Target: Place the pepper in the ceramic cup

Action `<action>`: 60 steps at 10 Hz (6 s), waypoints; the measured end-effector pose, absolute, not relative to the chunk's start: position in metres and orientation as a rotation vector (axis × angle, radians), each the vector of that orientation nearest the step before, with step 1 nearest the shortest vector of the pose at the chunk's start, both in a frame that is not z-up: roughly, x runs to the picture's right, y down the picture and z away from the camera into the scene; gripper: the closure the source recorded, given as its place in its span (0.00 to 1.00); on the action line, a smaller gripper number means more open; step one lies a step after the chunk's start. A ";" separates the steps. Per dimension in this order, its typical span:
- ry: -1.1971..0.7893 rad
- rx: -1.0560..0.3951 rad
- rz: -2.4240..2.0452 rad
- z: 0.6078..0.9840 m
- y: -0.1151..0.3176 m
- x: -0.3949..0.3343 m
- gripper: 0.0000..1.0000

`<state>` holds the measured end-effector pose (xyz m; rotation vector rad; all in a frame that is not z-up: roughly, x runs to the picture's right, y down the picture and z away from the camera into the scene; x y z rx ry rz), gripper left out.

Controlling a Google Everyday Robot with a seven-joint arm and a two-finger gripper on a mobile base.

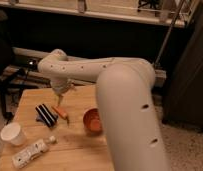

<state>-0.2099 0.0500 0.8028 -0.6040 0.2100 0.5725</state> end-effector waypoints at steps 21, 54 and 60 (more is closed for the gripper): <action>0.325 -0.547 0.617 0.873 0.099 -0.206 0.20; 0.489 -0.664 0.591 0.883 0.125 -0.219 0.84; 0.492 -0.676 0.529 0.886 0.127 -0.225 0.99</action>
